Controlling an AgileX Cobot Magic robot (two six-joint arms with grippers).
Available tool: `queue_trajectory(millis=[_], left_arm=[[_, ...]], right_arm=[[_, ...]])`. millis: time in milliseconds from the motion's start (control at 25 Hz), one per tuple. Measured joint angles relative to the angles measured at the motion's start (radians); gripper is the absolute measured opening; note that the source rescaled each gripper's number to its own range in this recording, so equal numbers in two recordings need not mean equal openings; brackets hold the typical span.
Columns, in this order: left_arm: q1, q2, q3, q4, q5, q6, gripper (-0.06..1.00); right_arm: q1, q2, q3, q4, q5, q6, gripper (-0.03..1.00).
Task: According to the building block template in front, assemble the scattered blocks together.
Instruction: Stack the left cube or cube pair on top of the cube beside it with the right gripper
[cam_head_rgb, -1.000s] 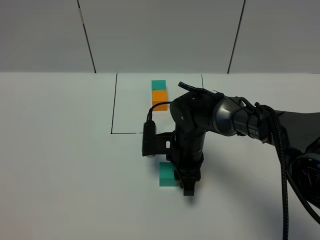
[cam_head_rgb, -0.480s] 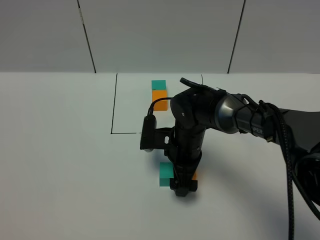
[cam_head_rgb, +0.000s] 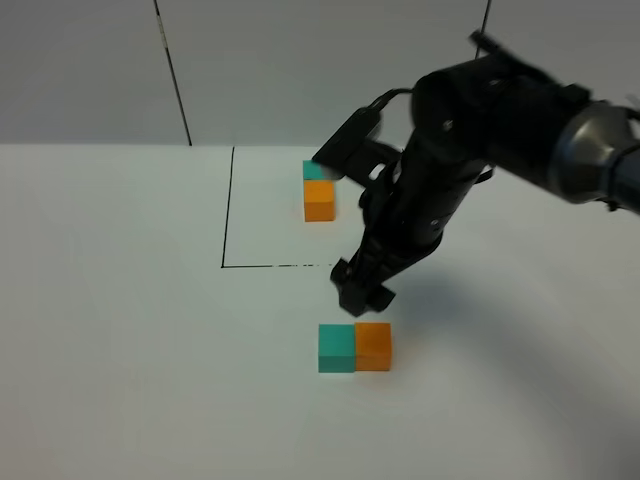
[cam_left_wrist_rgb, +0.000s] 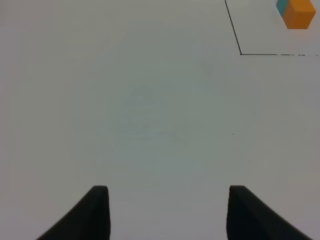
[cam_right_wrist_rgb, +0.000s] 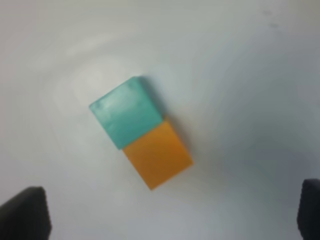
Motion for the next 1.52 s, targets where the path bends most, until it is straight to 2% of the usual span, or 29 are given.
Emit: queue_trajectory(millis=[200, 480, 680, 920, 1120, 1320, 1520], left_arm=[[0.0, 0.0, 0.0, 0.0, 0.0, 0.0, 0.14], [0.0, 0.0, 0.0, 0.0, 0.0, 0.0, 0.14], [0.0, 0.0, 0.0, 0.0, 0.0, 0.0, 0.14], [0.0, 0.0, 0.0, 0.0, 0.0, 0.0, 0.14], [0.0, 0.0, 0.0, 0.0, 0.0, 0.0, 0.14], [0.0, 0.0, 0.0, 0.0, 0.0, 0.0, 0.14], [0.0, 0.0, 0.0, 0.0, 0.0, 0.0, 0.14]], right_arm=[[-0.174, -0.15, 0.084, 0.087, -0.036, 0.143, 1.0], [-0.422, -0.406, 0.364, 0.167, -0.195, 0.166, 1.0], [-0.504, -0.598, 0.556, 0.238, -0.323, 0.214, 1.0], [-0.494, -0.745, 0.708, 0.225, -0.436, 0.247, 1.0], [-0.407, -0.735, 0.719, 0.145, -0.457, 0.225, 1.0], [-0.263, -0.594, 0.645, 0.069, -0.436, 0.061, 1.0], [-0.112, -0.362, 0.444, -0.054, -0.306, -0.109, 1.0]])
